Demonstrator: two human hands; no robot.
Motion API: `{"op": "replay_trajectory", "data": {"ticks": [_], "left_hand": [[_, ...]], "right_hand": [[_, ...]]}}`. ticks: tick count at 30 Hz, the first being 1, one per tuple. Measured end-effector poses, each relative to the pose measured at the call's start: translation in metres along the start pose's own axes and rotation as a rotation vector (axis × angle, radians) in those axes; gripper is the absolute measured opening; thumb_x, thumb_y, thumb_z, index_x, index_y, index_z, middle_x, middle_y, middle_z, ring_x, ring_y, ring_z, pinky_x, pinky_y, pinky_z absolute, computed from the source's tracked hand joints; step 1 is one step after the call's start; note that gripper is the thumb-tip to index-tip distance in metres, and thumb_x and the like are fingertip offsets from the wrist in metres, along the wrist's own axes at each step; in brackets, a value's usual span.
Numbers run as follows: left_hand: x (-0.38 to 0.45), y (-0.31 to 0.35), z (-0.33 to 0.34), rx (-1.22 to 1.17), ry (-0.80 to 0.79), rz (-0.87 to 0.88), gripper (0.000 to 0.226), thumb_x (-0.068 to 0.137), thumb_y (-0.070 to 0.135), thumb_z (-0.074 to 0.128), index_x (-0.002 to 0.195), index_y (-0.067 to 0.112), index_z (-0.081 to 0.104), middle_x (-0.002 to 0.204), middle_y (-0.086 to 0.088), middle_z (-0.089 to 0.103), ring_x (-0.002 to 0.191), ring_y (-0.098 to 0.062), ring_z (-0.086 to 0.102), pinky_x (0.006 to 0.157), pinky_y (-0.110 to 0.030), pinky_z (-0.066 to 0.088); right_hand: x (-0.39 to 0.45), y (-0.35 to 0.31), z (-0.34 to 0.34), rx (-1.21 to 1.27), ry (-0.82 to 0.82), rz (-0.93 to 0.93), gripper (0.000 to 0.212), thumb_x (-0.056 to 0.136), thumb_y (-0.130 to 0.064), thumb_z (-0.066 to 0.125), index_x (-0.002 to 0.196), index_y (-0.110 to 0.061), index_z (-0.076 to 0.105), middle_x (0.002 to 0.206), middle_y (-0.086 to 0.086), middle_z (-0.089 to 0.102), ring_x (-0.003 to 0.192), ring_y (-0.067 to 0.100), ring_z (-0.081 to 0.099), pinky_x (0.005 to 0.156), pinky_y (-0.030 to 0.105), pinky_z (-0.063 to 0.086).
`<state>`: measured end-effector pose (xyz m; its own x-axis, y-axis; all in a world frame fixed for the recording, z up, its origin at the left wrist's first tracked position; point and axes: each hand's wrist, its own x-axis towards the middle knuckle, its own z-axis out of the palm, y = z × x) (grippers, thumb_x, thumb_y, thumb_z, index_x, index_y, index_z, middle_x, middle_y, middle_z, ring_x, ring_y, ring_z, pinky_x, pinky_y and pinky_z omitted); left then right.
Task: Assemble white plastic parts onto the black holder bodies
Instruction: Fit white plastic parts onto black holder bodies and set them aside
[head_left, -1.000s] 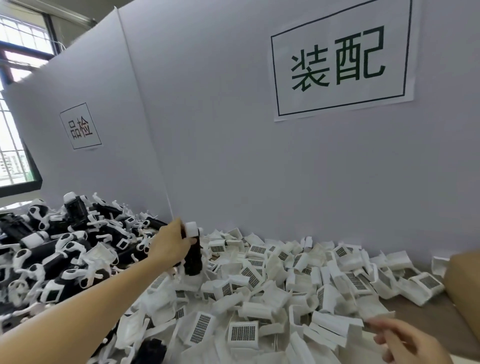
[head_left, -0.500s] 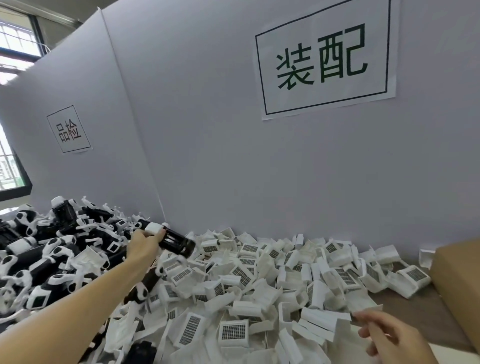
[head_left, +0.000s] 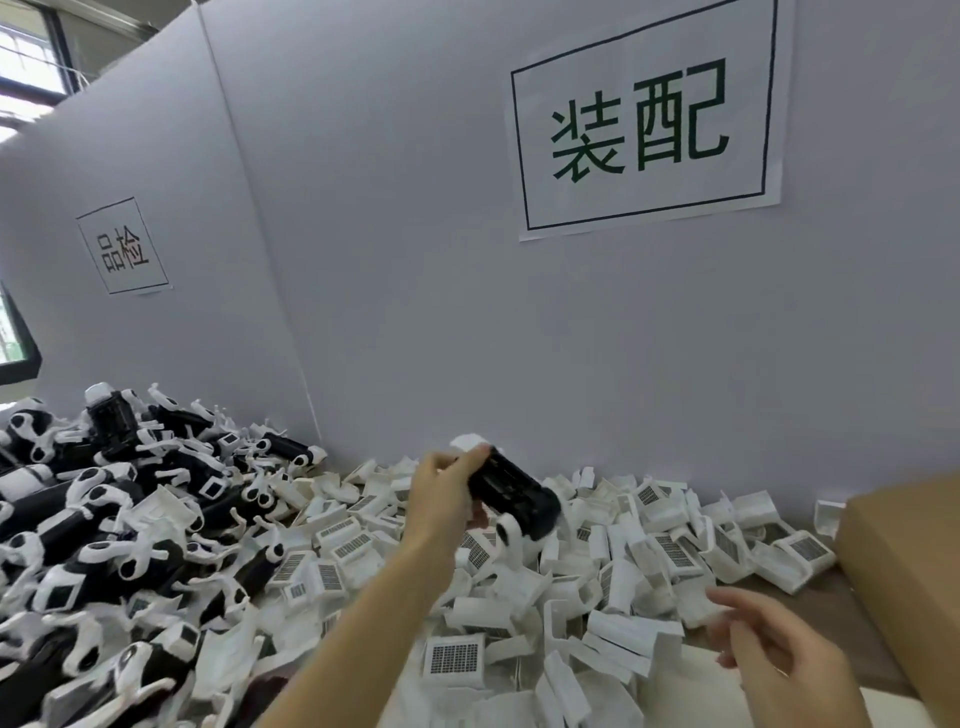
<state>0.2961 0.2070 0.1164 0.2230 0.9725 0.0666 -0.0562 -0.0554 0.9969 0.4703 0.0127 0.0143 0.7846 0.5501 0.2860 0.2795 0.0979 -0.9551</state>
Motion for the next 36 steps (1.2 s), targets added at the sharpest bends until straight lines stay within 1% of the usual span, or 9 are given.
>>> {"op": "replay_trajectory", "data": {"ticks": [3,6,10,15,19,22,25,30,36], "left_hand": [[-0.034,-0.01,0.044,0.066,-0.109,0.047,0.03,0.09,0.035,0.072,0.089,0.015,0.049,0.071,-0.003,0.056,0.05,-0.013,0.046,0.053,-0.025,0.041],[-0.063,-0.025,0.078,0.129,-0.127,0.117,0.032,0.087,0.039,0.073,0.087,0.021,0.048,0.074,0.002,0.057,0.058,-0.01,0.049,0.057,-0.024,0.041],[-0.083,-0.047,0.103,0.087,-0.008,0.134,0.028,0.086,0.039,0.073,0.087,0.025,0.048,0.069,0.011,0.061,0.055,0.0,0.056,0.052,-0.015,0.04],[-0.078,-0.065,0.112,0.092,-0.043,0.149,0.028,0.087,0.045,0.073,0.09,0.024,0.054,0.075,0.008,0.059,0.06,-0.001,0.055,0.062,-0.022,0.045],[-0.077,-0.074,0.117,0.145,-0.088,0.283,0.026,0.088,0.048,0.069,0.102,0.032,0.054,0.106,0.015,0.057,0.104,-0.003,0.054,0.087,-0.023,0.045],[-0.077,-0.076,0.12,0.122,0.036,0.378,0.029,0.089,0.043,0.07,0.081,0.023,0.05,0.079,0.016,0.051,0.076,-0.003,0.049,0.071,-0.02,0.043],[-0.076,-0.08,0.123,0.131,-0.11,0.249,0.055,0.095,0.05,0.06,0.064,0.005,0.054,0.055,0.002,0.054,0.052,-0.003,0.046,0.052,-0.016,0.039],[-0.079,-0.082,0.126,0.039,-0.328,0.086,0.047,0.092,0.062,0.055,0.083,0.019,0.073,0.08,0.0,0.075,0.077,-0.012,0.072,0.075,-0.031,0.057],[-0.074,-0.078,0.12,-0.164,-0.417,-0.003,0.021,0.102,0.028,0.057,0.097,0.017,0.075,0.086,-0.003,0.079,0.084,-0.018,0.076,0.074,-0.03,0.059]], "right_hand": [[-0.002,-0.011,-0.006,0.093,-0.074,-0.018,0.033,0.095,0.008,0.056,0.091,-0.018,0.075,0.077,-0.004,0.075,0.069,0.006,0.07,0.061,0.01,0.05],[-0.007,-0.022,-0.008,0.158,-0.253,-0.006,0.021,0.094,-0.018,0.06,0.107,-0.03,0.071,0.1,-0.018,0.075,0.093,0.0,0.069,0.076,0.019,0.05],[-0.011,-0.021,-0.001,-0.03,-0.412,-0.011,0.037,0.084,-0.028,0.078,0.111,-0.046,0.061,0.102,-0.031,0.07,0.096,-0.009,0.065,0.071,0.011,0.05],[-0.009,-0.014,0.003,-0.098,-0.271,-0.11,0.041,0.076,-0.024,0.081,0.097,-0.055,0.064,0.091,-0.025,0.071,0.084,-0.007,0.066,0.065,0.01,0.049],[-0.007,-0.004,0.004,-0.109,-0.105,-0.145,0.032,0.077,-0.034,0.08,0.098,-0.052,0.064,0.088,-0.022,0.07,0.084,-0.004,0.065,0.067,0.011,0.048],[-0.003,0.0,0.005,-0.087,0.012,-0.158,0.022,0.076,-0.043,0.078,0.095,-0.044,0.066,0.08,-0.022,0.068,0.074,-0.003,0.062,0.062,0.005,0.044],[-0.001,0.001,0.007,-0.043,0.053,-0.165,0.027,0.078,-0.041,0.079,0.102,-0.042,0.066,0.085,-0.025,0.07,0.078,-0.006,0.064,0.061,0.003,0.044],[-0.002,0.003,0.013,-0.028,-0.093,-0.218,0.053,0.081,-0.016,0.08,0.116,-0.049,0.059,0.108,-0.027,0.069,0.103,-0.005,0.065,0.08,0.01,0.051],[-0.001,0.007,0.018,-0.087,-0.152,-0.133,0.052,0.081,-0.026,0.081,0.122,-0.046,0.055,0.109,-0.029,0.067,0.106,-0.007,0.063,0.084,0.02,0.054]]}}
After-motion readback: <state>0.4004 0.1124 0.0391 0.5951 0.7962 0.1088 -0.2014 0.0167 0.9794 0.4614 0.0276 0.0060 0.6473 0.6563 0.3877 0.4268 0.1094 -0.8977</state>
